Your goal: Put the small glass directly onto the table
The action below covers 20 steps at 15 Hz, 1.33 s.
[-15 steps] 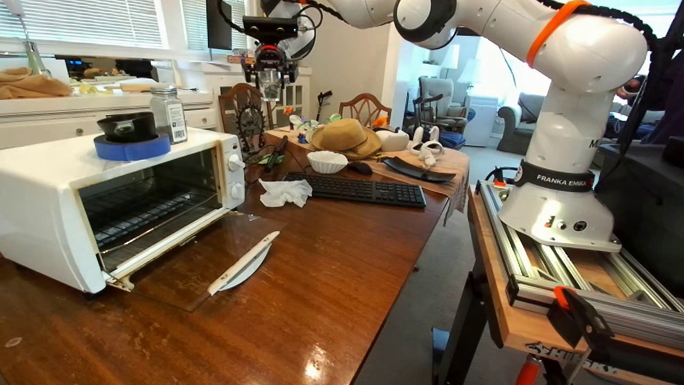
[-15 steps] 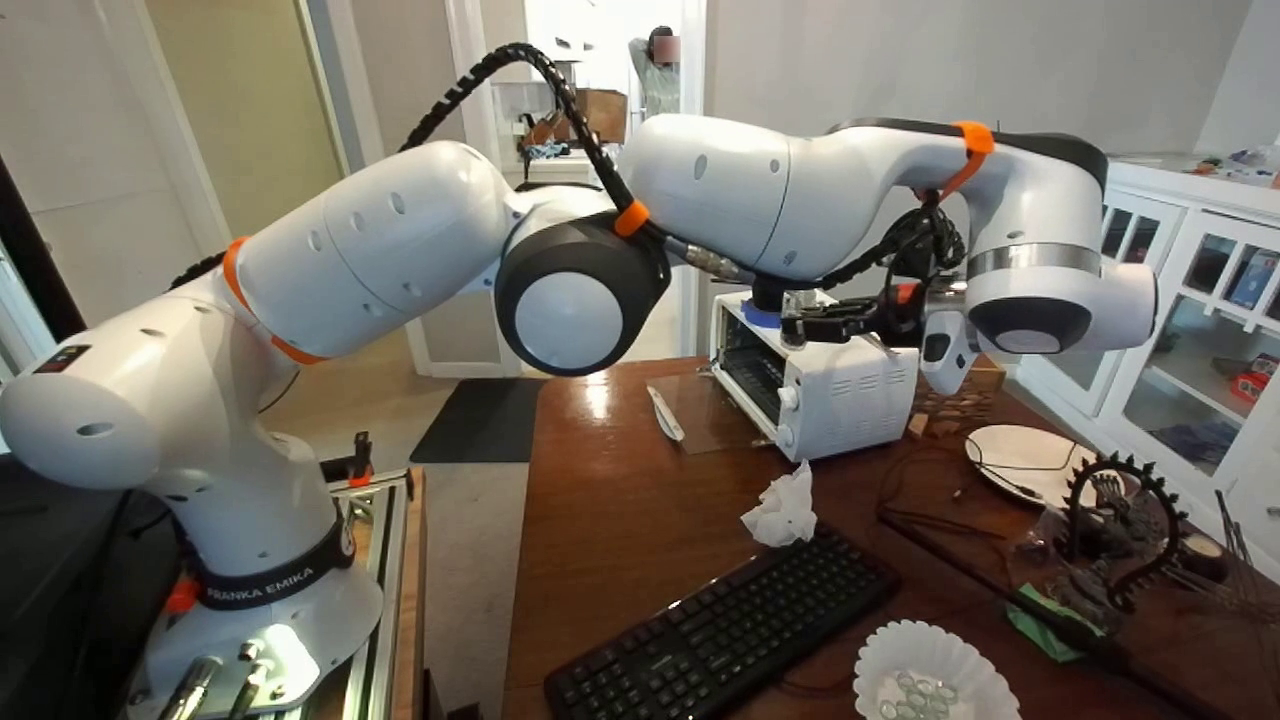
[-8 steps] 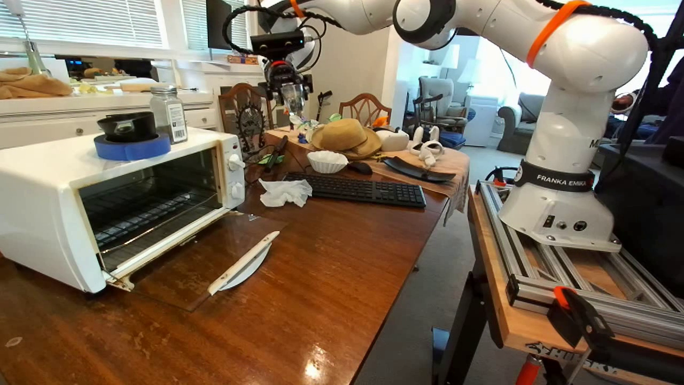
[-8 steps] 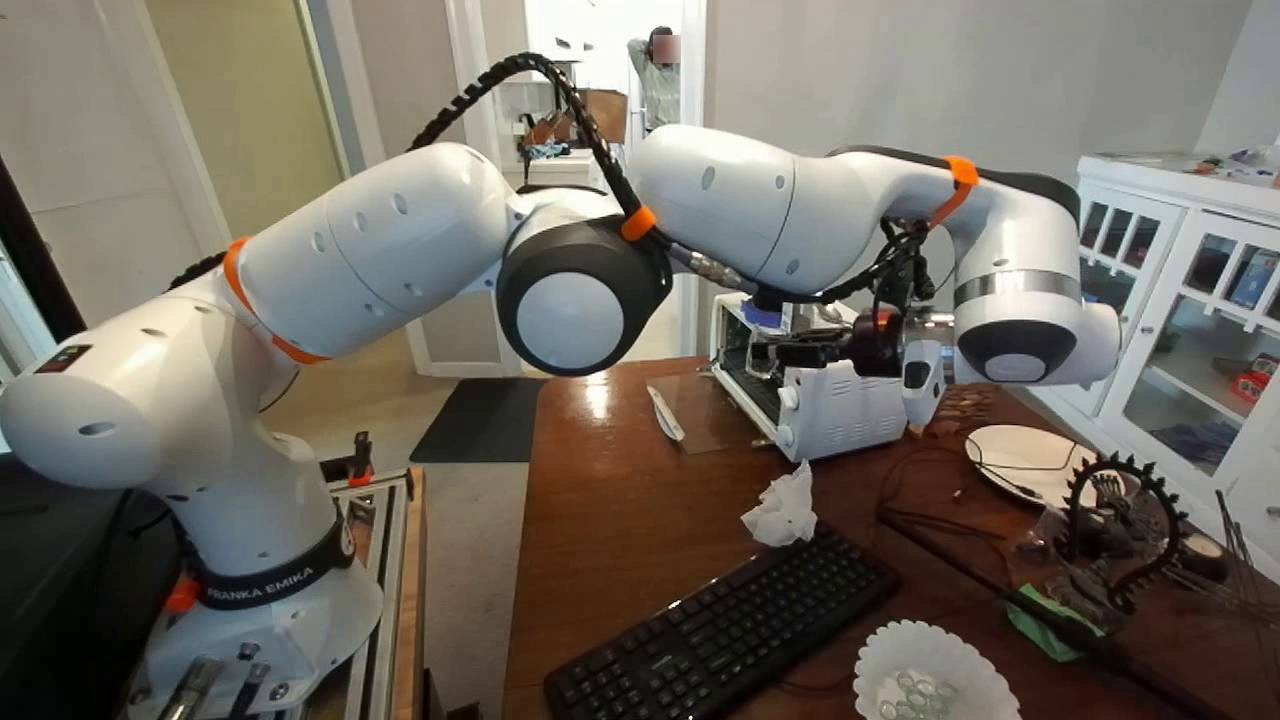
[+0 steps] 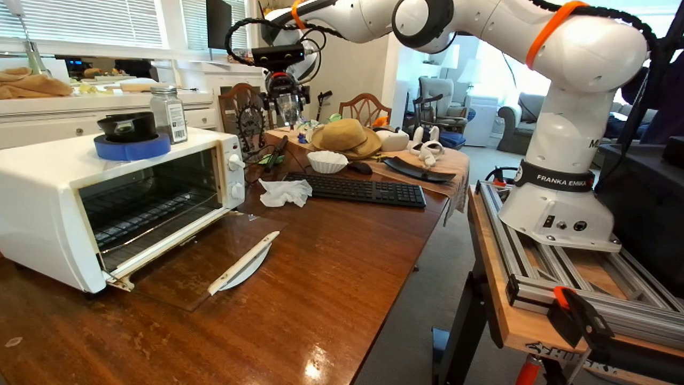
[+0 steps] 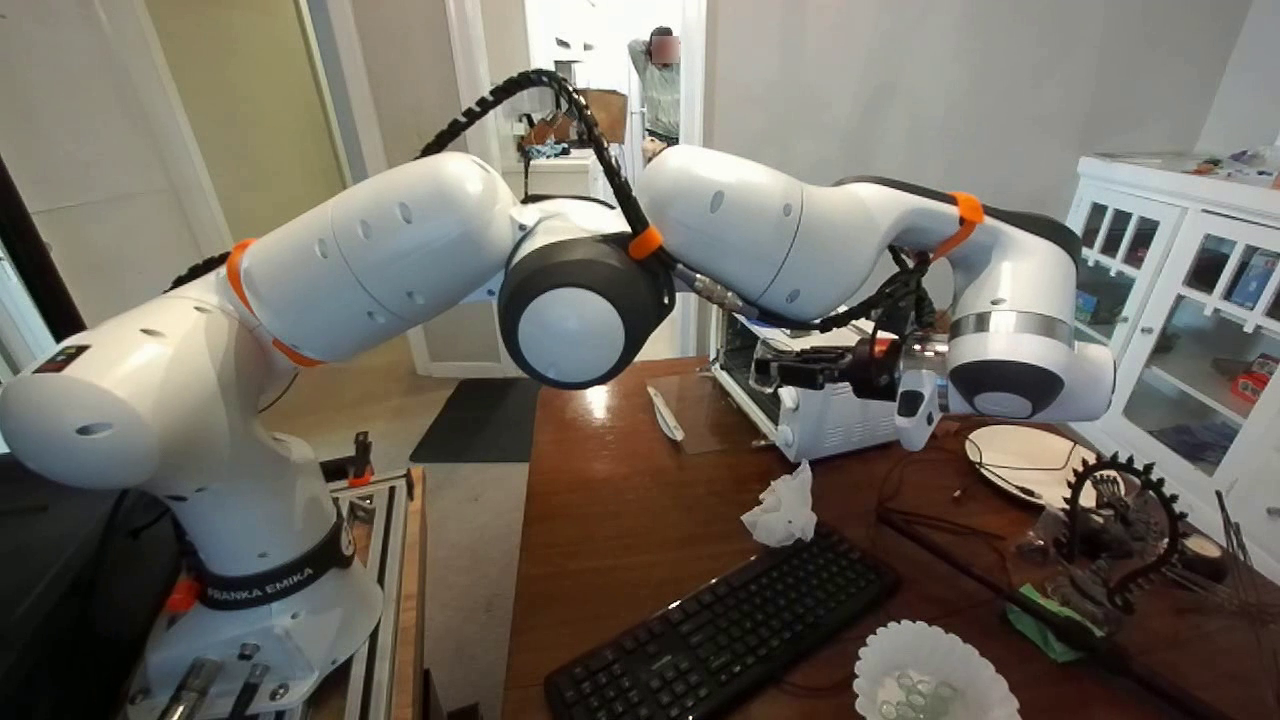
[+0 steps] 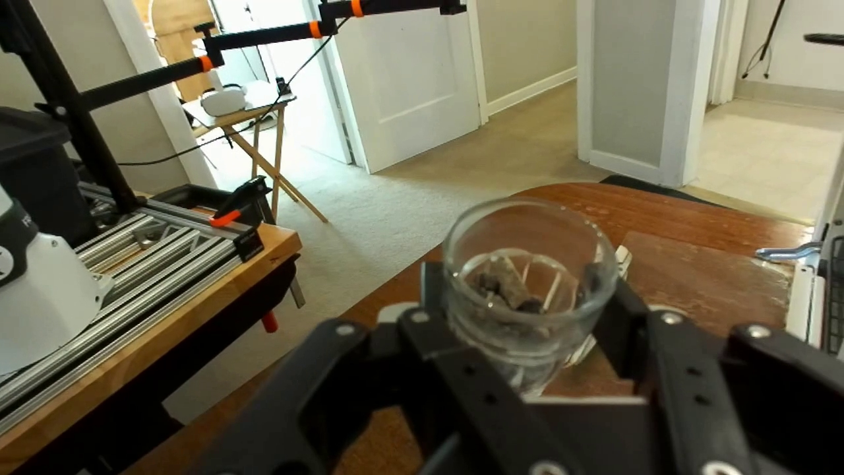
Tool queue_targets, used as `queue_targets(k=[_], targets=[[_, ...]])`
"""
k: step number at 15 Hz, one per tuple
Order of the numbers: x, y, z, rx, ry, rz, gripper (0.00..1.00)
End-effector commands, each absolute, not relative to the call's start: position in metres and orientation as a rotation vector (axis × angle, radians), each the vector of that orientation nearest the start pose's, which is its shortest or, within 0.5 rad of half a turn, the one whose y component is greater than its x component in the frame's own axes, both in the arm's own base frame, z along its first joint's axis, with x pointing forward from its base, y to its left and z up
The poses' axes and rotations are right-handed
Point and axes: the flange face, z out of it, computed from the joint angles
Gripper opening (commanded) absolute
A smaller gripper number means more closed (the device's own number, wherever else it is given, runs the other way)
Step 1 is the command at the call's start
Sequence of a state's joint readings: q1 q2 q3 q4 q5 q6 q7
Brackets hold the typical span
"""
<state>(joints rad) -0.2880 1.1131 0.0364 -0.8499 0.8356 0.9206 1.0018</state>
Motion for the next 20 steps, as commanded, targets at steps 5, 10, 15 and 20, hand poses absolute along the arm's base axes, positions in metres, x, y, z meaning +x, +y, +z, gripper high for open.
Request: queue_targets(k=[5,10,15,20], targets=[[0.672,-0.064,0.203,-1.856,1.226,1.625,0.31],[0.654,-0.048,0.133,-1.812,1.251,1.690,0.31],[0.634,-0.056,0.090,-1.761,1.312,1.685,0.31],[0.626,-0.072,0.076,-1.780,1.429,1.542,0.31]])
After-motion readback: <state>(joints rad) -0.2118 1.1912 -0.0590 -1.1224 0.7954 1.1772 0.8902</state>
